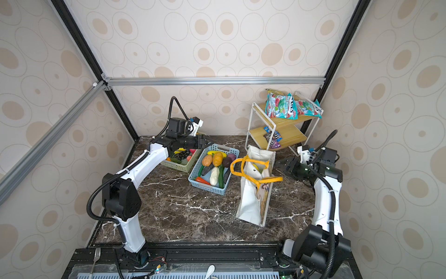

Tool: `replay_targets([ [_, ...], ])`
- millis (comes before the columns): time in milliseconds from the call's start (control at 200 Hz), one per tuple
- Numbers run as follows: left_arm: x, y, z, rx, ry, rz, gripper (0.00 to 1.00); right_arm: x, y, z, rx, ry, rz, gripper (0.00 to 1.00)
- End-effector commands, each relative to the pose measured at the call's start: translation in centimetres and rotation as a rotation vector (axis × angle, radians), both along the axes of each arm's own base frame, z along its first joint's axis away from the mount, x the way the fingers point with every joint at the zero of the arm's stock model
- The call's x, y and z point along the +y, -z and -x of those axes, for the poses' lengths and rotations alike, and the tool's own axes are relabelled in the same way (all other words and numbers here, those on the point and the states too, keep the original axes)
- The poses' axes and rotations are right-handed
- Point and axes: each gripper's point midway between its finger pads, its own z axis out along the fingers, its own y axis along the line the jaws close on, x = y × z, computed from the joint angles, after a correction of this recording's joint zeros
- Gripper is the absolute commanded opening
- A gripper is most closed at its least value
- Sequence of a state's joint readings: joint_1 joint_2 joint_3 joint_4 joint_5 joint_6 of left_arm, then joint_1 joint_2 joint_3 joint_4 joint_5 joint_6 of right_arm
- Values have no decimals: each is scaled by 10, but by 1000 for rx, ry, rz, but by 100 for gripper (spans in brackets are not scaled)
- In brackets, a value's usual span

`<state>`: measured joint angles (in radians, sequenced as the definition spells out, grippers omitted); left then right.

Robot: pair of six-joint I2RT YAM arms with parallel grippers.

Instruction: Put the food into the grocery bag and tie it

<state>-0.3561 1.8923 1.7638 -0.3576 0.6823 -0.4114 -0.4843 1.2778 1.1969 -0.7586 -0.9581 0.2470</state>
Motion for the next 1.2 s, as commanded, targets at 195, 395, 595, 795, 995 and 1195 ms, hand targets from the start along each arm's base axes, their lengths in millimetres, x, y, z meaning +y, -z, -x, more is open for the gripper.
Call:
replay_targets([
  [195,34,6,-26,-39,-117,-109,66,-81,19,-20,1,292,-67,58],
  [395,94,17,-48,-90,-307,-259,99,-96,57,-24,44,345,43,100],
  [595,166,38,-59,-152,-504,-380,99,-75,86,-33,61,283,229,100],
  [795,228,83,-44,-320,-638,-614,99,-53,97,-47,-57,262,489,100],
  [995,248,119,-10,-472,-586,-691,99,-37,111,-55,-162,252,669,100],
  [1195,266,140,20,-458,-671,-631,99,-16,125,-62,-253,202,770,100],
])
